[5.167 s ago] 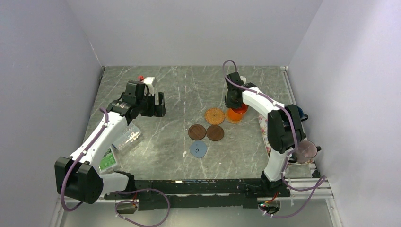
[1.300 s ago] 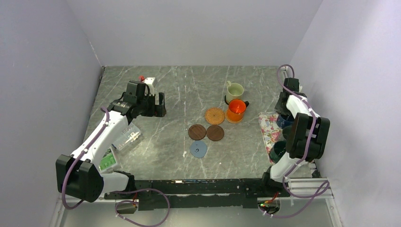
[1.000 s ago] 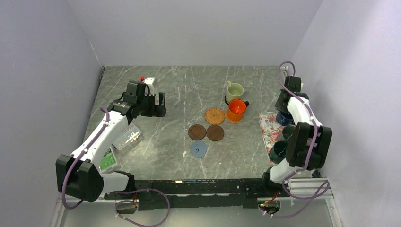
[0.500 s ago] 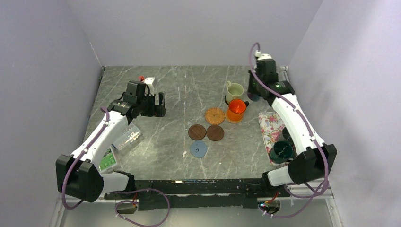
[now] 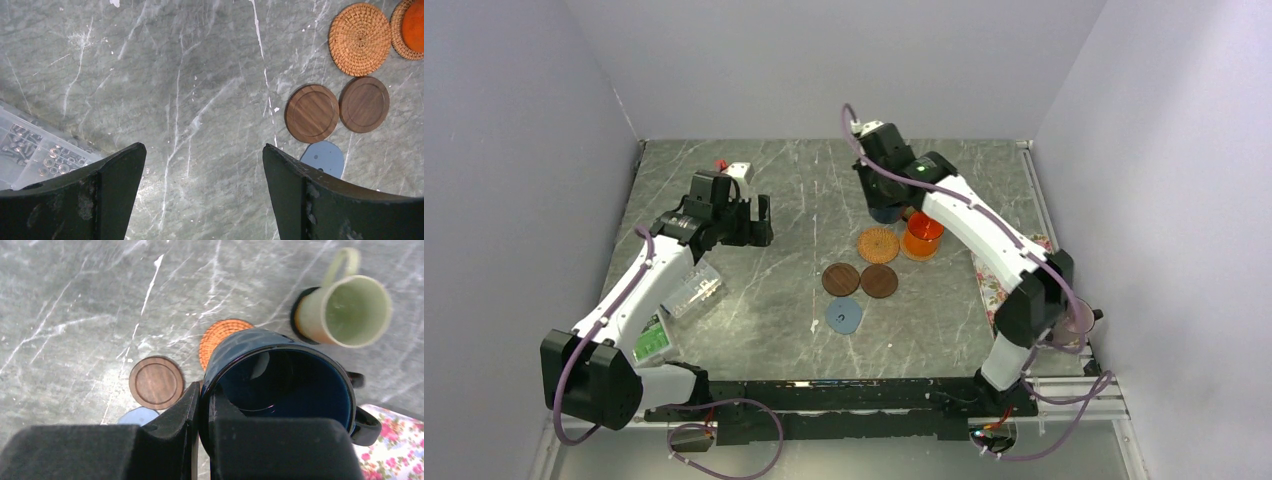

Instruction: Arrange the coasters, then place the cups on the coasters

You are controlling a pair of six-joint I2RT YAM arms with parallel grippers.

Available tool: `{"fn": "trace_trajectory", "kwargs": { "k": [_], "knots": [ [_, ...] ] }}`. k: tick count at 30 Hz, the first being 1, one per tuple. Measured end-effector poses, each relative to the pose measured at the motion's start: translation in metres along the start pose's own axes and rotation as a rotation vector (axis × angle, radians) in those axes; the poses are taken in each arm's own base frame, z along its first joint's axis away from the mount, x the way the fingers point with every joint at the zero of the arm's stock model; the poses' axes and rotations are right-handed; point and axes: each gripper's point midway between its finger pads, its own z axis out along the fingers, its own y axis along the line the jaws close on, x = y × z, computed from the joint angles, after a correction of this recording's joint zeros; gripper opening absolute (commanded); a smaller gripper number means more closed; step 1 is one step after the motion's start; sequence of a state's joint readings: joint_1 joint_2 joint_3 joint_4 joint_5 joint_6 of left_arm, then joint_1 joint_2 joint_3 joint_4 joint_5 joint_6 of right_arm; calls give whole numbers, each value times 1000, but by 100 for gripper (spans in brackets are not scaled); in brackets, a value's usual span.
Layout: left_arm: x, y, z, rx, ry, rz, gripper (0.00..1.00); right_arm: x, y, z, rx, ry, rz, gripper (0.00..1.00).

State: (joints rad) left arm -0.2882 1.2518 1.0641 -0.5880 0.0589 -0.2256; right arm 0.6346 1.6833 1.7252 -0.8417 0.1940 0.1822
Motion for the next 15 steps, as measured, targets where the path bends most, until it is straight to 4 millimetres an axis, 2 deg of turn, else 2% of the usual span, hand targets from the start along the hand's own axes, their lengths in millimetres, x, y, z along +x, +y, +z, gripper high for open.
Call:
{"fn": "trace_trajectory", "kwargs": {
  "k": [3, 7, 11, 15],
  "knots": [
    [-1, 1, -1, -4, -5, 0, 93, 14, 20, 26, -44, 71, -39, 0],
    [-2, 1, -3, -5, -12, 1, 93, 38, 35, 53, -111, 172, -80, 0],
    [-2, 2, -3, -12, -14, 2, 93, 47, 48, 65, -187, 220, -124, 0],
    [-3, 3, -3, -18, -15, 3, 93, 44, 55, 71, -233, 222, -171, 0]
  ]
}}
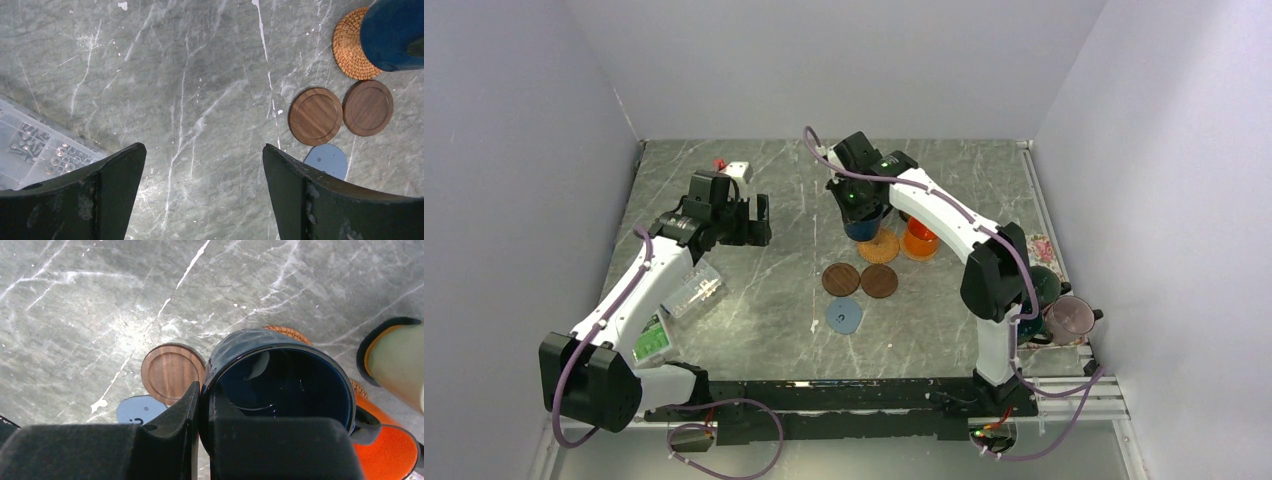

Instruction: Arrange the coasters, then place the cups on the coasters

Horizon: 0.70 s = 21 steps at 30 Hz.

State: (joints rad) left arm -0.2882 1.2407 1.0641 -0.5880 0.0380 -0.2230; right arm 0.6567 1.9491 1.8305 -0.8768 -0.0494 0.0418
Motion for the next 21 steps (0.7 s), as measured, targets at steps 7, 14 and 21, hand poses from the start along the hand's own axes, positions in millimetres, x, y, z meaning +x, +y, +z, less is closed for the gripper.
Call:
{"fn": "trace_trajectory", "kwargs": {
  "k": [7, 14, 21],
  "knots": [
    [0, 0, 0, -2, 0, 0, 93, 8, -5, 22, -9, 49, -47, 0],
    [0, 0, 0, -2, 0, 1, 93, 17, -19, 32, 6, 77, -35, 0],
    [0, 0, 0, -2, 0, 1, 93, 30, -29, 39, 14, 105, -24, 0]
  ]
}}
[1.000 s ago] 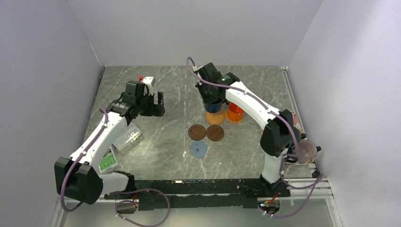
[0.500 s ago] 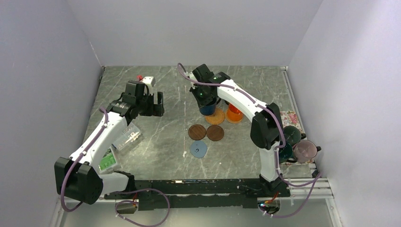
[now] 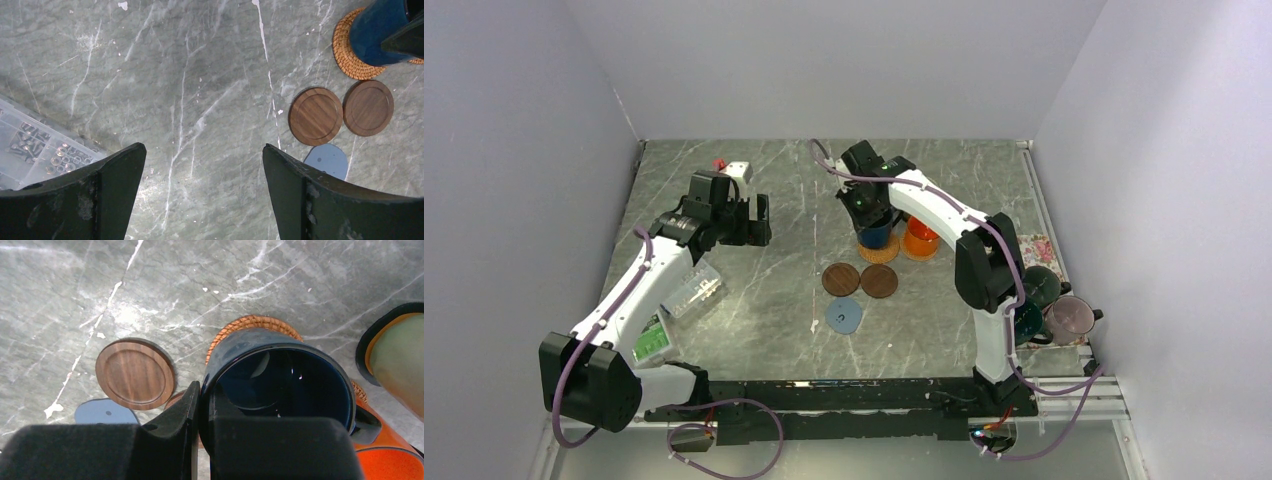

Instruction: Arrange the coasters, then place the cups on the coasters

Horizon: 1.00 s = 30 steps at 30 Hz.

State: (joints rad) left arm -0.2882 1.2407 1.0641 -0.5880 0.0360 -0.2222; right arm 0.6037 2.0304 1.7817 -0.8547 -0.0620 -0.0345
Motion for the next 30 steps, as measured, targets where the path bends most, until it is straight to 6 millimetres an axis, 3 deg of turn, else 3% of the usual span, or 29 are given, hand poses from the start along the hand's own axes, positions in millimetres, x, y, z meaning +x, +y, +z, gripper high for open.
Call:
{"fn": "trace_trajectory", "kwargs": {
  "k": [6, 30],
  "knots": [
    [0, 0, 0, 0, 0, 0, 93, 12, -2, 8, 0, 28, 2, 0],
    [2, 1, 4, -3, 13, 0, 93, 17, -5, 19, -10, -2, -12, 0]
  ]
}}
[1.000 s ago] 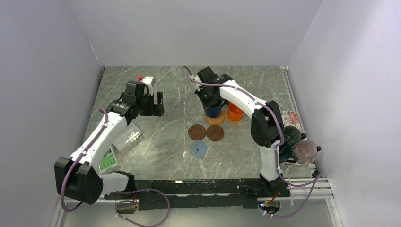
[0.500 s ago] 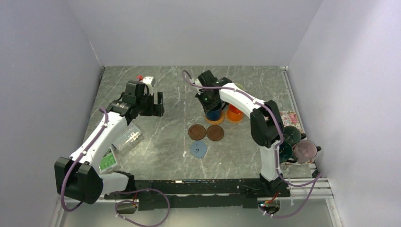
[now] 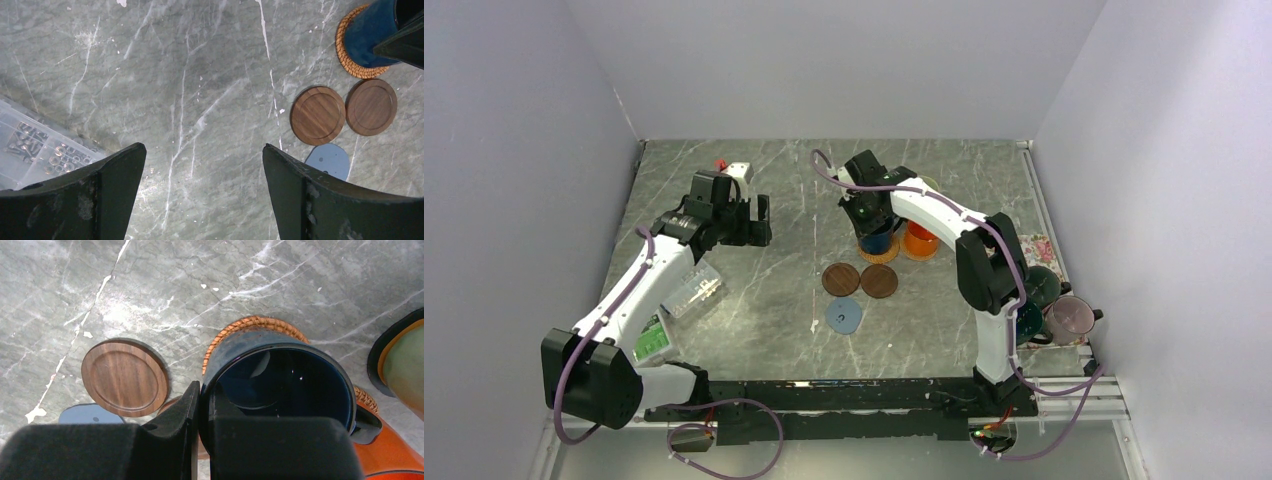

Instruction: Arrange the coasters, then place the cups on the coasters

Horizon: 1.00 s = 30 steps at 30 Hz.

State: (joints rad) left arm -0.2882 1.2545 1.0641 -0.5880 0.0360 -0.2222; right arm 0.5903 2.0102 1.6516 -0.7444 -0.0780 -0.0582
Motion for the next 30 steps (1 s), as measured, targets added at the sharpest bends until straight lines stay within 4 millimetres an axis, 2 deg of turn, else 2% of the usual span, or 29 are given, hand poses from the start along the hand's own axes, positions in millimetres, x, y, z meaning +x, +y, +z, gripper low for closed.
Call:
{"fn": "trace_trajectory", "kwargs": {
  "k": [14, 21, 24, 30],
  "knots": [
    [0, 0, 0, 0, 0, 0, 93, 4, 0, -1, 1, -3, -10, 0],
    [1, 0, 1, 0, 4, 0, 93, 4, -1, -1, 2, -6, -11, 12],
    [1, 0, 1, 0, 5, 0, 93, 6, -1, -1, 3, -3, -10, 20],
    [1, 0, 1, 0, 5, 0, 93, 9, -4, -3, 24, 7, -13, 29]
  ]
}}
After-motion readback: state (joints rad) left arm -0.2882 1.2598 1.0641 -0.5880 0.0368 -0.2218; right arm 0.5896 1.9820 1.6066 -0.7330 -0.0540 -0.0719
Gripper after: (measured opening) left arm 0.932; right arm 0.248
